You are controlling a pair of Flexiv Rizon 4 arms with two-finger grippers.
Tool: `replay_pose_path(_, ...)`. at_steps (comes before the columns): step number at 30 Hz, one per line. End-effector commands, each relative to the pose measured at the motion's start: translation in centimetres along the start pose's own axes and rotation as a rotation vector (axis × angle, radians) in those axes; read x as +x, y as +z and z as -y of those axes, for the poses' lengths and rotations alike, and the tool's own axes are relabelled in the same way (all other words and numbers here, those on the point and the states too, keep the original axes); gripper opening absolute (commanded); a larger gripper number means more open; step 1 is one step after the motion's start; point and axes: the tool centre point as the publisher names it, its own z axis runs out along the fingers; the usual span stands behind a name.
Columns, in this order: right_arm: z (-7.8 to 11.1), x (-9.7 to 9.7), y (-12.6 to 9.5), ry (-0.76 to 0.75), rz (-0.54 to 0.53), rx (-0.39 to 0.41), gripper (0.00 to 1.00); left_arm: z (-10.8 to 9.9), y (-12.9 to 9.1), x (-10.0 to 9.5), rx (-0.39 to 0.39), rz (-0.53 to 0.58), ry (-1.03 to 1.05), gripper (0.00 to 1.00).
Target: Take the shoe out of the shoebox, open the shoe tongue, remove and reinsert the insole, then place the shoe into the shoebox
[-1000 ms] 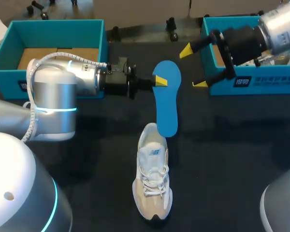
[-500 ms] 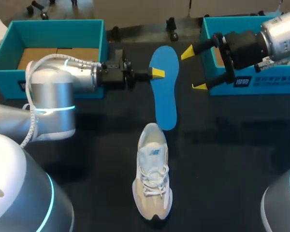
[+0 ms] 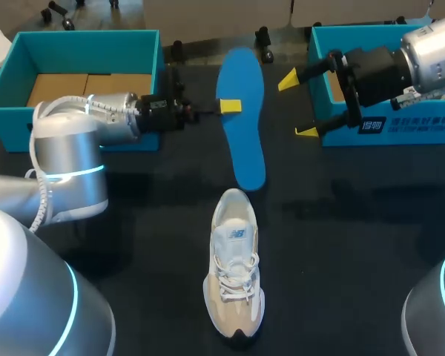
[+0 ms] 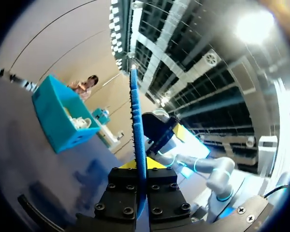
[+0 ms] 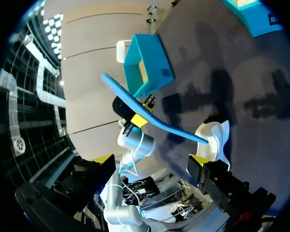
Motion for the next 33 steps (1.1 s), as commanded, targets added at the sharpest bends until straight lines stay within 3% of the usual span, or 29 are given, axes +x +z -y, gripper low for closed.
replay_pose_path(1,-0.7,-0.4,-0.2,-0.016,-0.018,0.008,1.00,-0.3,0.2,0.5,0.051,0.017,0.167,0.00)
replay_pose_path(10,-1.8,-0.3,-0.8,-0.100,-0.066,0.009,1.00,0.6,0.0,2.5,0.102,-0.082,0.549,0.00)
replay_pose_path(15,-1.8,-0.5,-0.9,-0.125,-0.103,-0.003,1.00,0.7,0.0,3.1,0.080,-0.168,0.952,0.00)
replay_pose_path(29,-1.8,-0.5,-0.9,-0.125,-0.103,-0.003,1.00,0.7,0.0,3.1,0.080,-0.168,0.952,0.00)
replay_pose_path(33,-1.8,-0.5,-0.9,-0.125,-0.103,-0.003,1.00,3.0,-0.7,3.7,0.053,-0.207,1.173,0.00)
